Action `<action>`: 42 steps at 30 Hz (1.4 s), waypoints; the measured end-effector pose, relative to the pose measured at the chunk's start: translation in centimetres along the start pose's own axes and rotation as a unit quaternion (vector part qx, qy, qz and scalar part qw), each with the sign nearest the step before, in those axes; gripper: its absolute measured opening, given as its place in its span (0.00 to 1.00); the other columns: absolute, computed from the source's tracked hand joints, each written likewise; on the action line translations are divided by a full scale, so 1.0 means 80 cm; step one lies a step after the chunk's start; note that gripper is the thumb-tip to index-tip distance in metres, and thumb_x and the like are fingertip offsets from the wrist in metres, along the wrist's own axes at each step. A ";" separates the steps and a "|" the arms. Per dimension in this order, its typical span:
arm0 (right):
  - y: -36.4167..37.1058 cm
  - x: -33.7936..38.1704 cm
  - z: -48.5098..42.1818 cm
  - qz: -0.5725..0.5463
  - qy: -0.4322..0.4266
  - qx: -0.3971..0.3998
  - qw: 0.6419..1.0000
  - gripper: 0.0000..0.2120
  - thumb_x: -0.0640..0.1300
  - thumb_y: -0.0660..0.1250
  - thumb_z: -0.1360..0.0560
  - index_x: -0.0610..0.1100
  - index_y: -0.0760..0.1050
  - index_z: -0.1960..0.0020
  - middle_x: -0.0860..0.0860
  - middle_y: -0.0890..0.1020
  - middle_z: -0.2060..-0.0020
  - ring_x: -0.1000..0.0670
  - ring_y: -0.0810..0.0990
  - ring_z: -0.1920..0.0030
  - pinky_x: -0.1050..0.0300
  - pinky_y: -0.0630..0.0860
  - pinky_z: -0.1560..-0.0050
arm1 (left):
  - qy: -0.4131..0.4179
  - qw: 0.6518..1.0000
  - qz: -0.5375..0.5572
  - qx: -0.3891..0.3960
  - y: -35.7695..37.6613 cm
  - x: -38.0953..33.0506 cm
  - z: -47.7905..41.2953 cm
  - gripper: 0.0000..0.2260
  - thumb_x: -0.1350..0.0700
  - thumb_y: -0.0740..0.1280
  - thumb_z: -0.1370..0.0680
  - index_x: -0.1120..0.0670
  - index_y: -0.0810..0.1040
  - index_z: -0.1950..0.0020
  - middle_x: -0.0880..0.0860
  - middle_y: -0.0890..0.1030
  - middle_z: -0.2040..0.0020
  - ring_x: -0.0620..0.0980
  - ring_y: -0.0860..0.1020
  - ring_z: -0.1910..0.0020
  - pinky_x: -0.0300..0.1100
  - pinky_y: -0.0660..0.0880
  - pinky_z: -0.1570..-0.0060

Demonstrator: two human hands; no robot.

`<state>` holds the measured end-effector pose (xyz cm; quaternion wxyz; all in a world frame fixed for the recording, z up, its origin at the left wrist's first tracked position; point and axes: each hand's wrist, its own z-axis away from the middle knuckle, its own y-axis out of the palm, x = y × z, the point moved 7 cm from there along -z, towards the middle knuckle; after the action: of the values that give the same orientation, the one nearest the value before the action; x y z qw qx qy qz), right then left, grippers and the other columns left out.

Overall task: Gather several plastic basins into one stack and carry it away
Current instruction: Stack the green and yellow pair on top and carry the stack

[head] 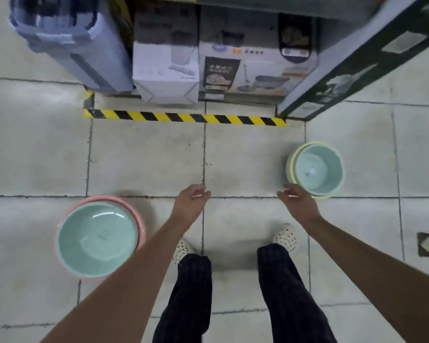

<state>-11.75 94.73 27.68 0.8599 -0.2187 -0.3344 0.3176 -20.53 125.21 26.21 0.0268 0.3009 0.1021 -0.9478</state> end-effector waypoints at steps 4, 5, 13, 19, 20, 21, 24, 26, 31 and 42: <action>-0.103 -0.100 -0.033 -0.052 0.054 -0.052 0.996 0.20 0.52 0.68 0.23 0.48 0.74 0.33 0.49 0.80 0.44 0.46 0.79 0.48 0.56 0.75 0.52 | 0.022 0.995 -0.085 0.040 0.122 -0.039 -0.024 0.13 0.49 0.73 0.26 0.52 0.81 0.43 0.51 0.83 0.45 0.50 0.81 0.45 0.48 0.75 0.38; -0.125 -0.125 -0.043 -0.061 0.065 -0.061 0.994 0.20 0.53 0.68 0.23 0.48 0.74 0.33 0.49 0.80 0.44 0.46 0.79 0.49 0.56 0.75 0.55 | 0.023 0.994 -0.097 0.047 0.152 -0.047 -0.031 0.16 0.46 0.73 0.29 0.52 0.82 0.45 0.52 0.83 0.47 0.52 0.81 0.45 0.51 0.76 0.39; -0.255 -0.308 -0.130 -0.121 0.154 -0.060 0.979 0.22 0.54 0.68 0.24 0.48 0.73 0.33 0.46 0.80 0.41 0.43 0.80 0.48 0.42 0.76 0.40 | 0.004 0.987 -0.150 0.060 0.385 -0.101 -0.093 0.27 0.40 0.68 0.35 0.54 0.80 0.42 0.55 0.83 0.44 0.56 0.80 0.42 0.54 0.76 0.39; -0.302 -0.384 -0.251 -0.122 0.165 -0.030 0.978 0.21 0.54 0.67 0.24 0.49 0.73 0.33 0.46 0.80 0.42 0.42 0.80 0.47 0.43 0.77 0.41 | -0.004 0.986 -0.163 0.031 0.527 -0.124 -0.182 0.22 0.46 0.69 0.24 0.54 0.74 0.33 0.52 0.78 0.38 0.51 0.77 0.42 0.41 0.72 0.49; -0.303 -0.395 -0.276 -0.122 0.164 -0.028 0.978 0.21 0.54 0.67 0.23 0.49 0.72 0.33 0.47 0.80 0.42 0.42 0.80 0.47 0.44 0.77 0.41 | -0.001 0.986 -0.163 0.030 0.549 -0.123 -0.202 0.23 0.45 0.69 0.24 0.54 0.73 0.32 0.52 0.78 0.37 0.52 0.77 0.40 0.42 0.72 0.47; -0.301 -0.406 -0.302 -0.122 0.163 -0.028 0.979 0.22 0.54 0.67 0.24 0.49 0.72 0.32 0.47 0.80 0.42 0.42 0.80 0.46 0.45 0.77 0.42 | 0.002 0.986 -0.167 0.027 0.570 -0.120 -0.223 0.25 0.45 0.69 0.25 0.54 0.72 0.31 0.52 0.77 0.36 0.52 0.76 0.38 0.42 0.71 0.46; -0.284 -0.435 -0.376 -0.121 0.159 -0.033 0.979 0.28 0.54 0.68 0.24 0.49 0.66 0.27 0.46 0.78 0.37 0.41 0.78 0.40 0.52 0.74 0.47 | 0.015 0.983 -0.181 0.016 0.622 -0.099 -0.283 0.27 0.44 0.70 0.24 0.54 0.70 0.29 0.53 0.75 0.33 0.52 0.74 0.35 0.40 0.67 0.46; -0.266 -0.450 -0.422 -0.125 0.152 -0.040 0.980 0.33 0.54 0.68 0.23 0.48 0.60 0.23 0.46 0.75 0.33 0.43 0.75 0.34 0.56 0.69 0.45 | 0.032 0.984 -0.177 0.008 0.643 -0.078 -0.320 0.27 0.45 0.71 0.25 0.54 0.70 0.30 0.53 0.74 0.31 0.51 0.73 0.33 0.39 0.67 0.45; -0.217 -0.494 -0.505 -0.154 0.146 -0.058 0.976 0.40 0.55 0.70 0.25 0.48 0.52 0.21 0.44 0.68 0.27 0.45 0.69 0.29 0.50 0.68 0.33 | 0.077 0.978 -0.185 -0.062 0.654 -0.022 -0.392 0.32 0.48 0.73 0.26 0.55 0.66 0.25 0.54 0.68 0.26 0.51 0.67 0.28 0.39 0.65 0.37; -0.140 -0.545 -0.605 -0.277 0.098 -0.009 0.956 0.38 0.45 0.69 0.31 0.60 0.55 0.27 0.55 0.75 0.45 0.43 0.77 0.40 0.35 0.79 0.46 | 0.093 0.981 -0.152 -0.070 0.686 0.028 -0.505 0.28 0.62 0.68 0.26 0.55 0.63 0.28 0.50 0.73 0.46 0.52 0.74 0.48 0.42 0.70 0.50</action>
<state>2.29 48.75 -17.69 0.9407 -0.1551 -0.2988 0.0408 6.63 80.06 -17.05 -0.1065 0.3664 0.2144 -0.8992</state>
